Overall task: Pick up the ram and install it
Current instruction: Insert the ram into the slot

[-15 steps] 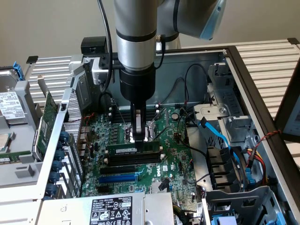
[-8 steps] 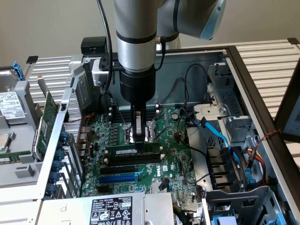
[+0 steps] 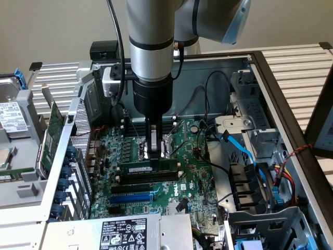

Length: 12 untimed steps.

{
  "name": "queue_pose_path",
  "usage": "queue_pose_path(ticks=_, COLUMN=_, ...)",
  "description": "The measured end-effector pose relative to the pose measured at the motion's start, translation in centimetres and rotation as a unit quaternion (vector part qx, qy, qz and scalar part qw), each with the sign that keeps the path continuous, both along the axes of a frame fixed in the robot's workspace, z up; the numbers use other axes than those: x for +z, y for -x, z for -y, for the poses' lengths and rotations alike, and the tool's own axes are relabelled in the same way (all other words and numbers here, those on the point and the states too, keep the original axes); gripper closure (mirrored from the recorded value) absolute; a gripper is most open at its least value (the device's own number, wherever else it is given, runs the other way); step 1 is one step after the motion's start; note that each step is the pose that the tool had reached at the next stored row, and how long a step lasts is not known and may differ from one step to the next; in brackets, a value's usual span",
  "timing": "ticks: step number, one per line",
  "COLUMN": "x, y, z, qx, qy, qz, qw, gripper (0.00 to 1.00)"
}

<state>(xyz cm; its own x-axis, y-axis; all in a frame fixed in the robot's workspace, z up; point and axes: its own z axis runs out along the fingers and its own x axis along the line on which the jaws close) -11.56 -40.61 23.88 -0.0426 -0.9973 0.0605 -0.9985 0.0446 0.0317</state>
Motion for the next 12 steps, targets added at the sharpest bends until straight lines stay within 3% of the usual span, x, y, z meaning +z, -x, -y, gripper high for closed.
queue_pose_path(ticks=7, x=-0.07, y=0.0, z=-0.01, qx=-0.003, qy=-0.0001, qz=0.0035, qw=1.0, gripper=0.88)
queue_pose_path(ticks=12, x=-0.16, y=0.09, z=0.0, qx=-0.004, qy=0.0, qz=0.004, qw=1.0, gripper=0.88)
